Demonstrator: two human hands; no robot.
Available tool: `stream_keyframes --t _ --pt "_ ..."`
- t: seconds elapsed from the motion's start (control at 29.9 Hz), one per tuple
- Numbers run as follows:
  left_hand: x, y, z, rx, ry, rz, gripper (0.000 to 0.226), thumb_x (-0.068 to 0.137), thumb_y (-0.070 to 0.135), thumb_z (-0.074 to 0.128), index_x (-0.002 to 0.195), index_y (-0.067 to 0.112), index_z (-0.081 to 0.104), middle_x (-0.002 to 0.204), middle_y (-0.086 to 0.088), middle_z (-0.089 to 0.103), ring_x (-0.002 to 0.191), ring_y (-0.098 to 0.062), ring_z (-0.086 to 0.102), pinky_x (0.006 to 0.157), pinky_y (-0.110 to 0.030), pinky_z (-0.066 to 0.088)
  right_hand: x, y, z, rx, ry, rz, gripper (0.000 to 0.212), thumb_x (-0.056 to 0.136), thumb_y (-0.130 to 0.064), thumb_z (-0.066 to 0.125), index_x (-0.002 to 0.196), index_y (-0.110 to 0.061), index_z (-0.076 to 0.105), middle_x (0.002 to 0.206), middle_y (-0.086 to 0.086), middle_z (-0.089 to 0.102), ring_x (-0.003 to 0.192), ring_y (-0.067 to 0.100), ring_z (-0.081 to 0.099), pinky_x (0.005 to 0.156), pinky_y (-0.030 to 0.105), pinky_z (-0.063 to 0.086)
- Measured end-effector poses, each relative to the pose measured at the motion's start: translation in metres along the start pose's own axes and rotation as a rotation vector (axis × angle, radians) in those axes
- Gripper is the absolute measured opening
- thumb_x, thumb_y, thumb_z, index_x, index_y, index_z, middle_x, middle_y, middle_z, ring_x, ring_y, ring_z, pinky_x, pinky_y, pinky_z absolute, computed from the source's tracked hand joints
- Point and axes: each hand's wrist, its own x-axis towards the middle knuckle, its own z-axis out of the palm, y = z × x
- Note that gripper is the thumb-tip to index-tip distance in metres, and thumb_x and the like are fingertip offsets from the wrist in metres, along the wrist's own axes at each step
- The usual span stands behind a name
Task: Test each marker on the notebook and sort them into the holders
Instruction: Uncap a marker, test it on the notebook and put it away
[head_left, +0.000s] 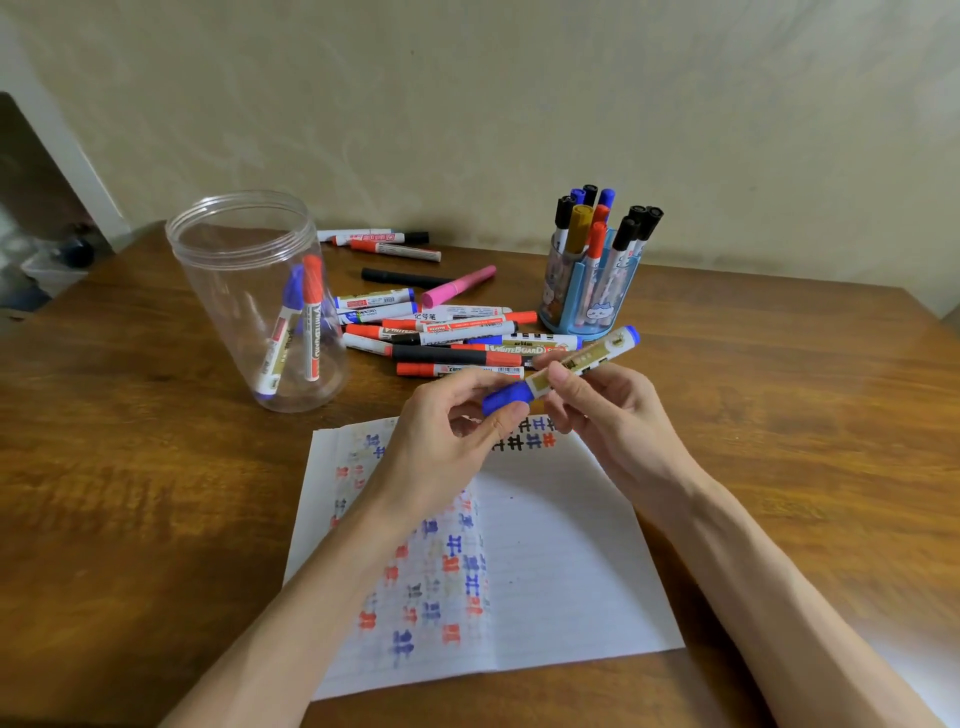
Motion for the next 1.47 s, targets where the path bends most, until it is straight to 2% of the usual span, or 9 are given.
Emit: stream_keyframes --t 0.13,0.27,0.43,0.57,0.87,1.0,1.14,1.24,1.47 --pt "-0.002 -0.007 0.001 0.071 0.022 0.000 0.024 0.093 0.021 0.076 0.111 0.023 0.061 0.107 0.008 0.071 0.103 -0.013 0.069 0.083 -0.036 0.059 0.001 0.008 0.008 0.071 0.089 0.044 0.050 0.093 -0.031 0.070 0.105 0.017 0.066 0.070 0.008 0.057 0.065 0.019 0.046 0.064 0.031 0.041" --pt "-0.002 -0.003 0.002 0.046 -0.008 -0.016 0.032 0.091 0.035 0.075 0.118 0.024 0.061 0.108 0.009 0.072 0.103 -0.010 0.070 0.081 -0.027 0.059 -0.004 0.005 0.011 -0.077 0.089 -0.005 0.038 0.100 -0.037 0.069 0.095 0.001 0.072 0.075 0.017 0.060 0.067 0.026 0.048 0.064 0.036 0.044" --pt "-0.005 0.000 0.002 0.245 0.019 0.068 0.024 0.097 0.041 0.062 0.102 0.020 0.072 0.078 0.007 0.070 0.076 -0.015 0.069 0.068 -0.040 0.056 -0.004 0.005 0.014 -0.112 0.085 -0.031 0.041 0.103 -0.035 0.066 0.099 0.005 0.070 0.075 0.015 0.062 0.067 0.028 0.050 0.067 0.044 0.043" --pt "-0.005 -0.002 0.001 0.200 0.008 0.075 0.024 0.102 0.035 0.061 0.086 0.019 0.068 0.066 0.002 0.063 0.064 -0.021 0.063 0.064 -0.045 0.052 -0.007 0.002 0.012 -0.135 0.053 -0.071 0.037 0.105 -0.033 0.064 0.097 0.002 0.071 0.080 0.022 0.065 0.069 0.030 0.054 0.068 0.048 0.047" --pt "-0.002 0.006 0.003 0.063 -0.069 0.053 0.034 0.104 0.031 0.059 0.072 0.022 0.062 0.059 0.001 0.059 0.057 -0.014 0.056 0.062 -0.030 0.048 -0.003 -0.004 0.001 -0.179 -0.021 -0.122 0.032 0.108 -0.022 0.057 0.103 0.008 0.069 0.087 0.024 0.064 0.071 0.025 0.052 0.068 0.039 0.047" --pt "-0.003 0.003 0.003 0.071 -0.017 0.071 0.028 0.102 0.030 0.062 0.081 0.013 0.068 0.061 0.006 0.059 0.058 -0.012 0.057 0.059 -0.030 0.050 -0.001 -0.001 0.003 -0.080 -0.046 -0.037 0.040 0.104 -0.035 0.064 0.107 0.005 0.069 0.087 0.029 0.061 0.074 0.028 0.051 0.070 0.043 0.045" --pt "-0.004 -0.005 0.007 0.330 0.134 0.155 0.017 0.096 0.032 0.070 0.103 0.017 0.076 0.077 0.009 0.070 0.072 -0.017 0.066 0.063 -0.038 0.055 -0.002 0.008 0.019 -0.005 0.132 0.066 0.058 0.094 -0.047 0.072 0.099 0.010 0.067 0.070 0.012 0.054 0.061 0.019 0.046 0.060 0.030 0.040" --pt "-0.005 -0.004 0.009 0.431 0.130 0.198 0.023 0.097 0.034 0.068 0.115 0.022 0.075 0.085 0.010 0.073 0.073 -0.012 0.067 0.062 -0.035 0.055 -0.002 0.008 0.022 -0.060 0.206 0.069 0.044 0.096 -0.044 0.072 0.082 -0.002 0.070 0.063 0.011 0.051 0.055 0.018 0.041 0.053 0.027 0.037" --pt "-0.004 0.003 0.015 0.294 0.049 0.129 0.021 0.103 0.037 0.060 0.104 0.020 0.073 0.065 0.013 0.059 0.061 -0.014 0.058 0.053 -0.035 0.048 0.000 0.003 0.010 -0.066 0.170 0.029 0.044 0.100 -0.035 0.069 0.086 0.006 0.069 0.068 0.014 0.055 0.059 0.018 0.042 0.056 0.028 0.038"
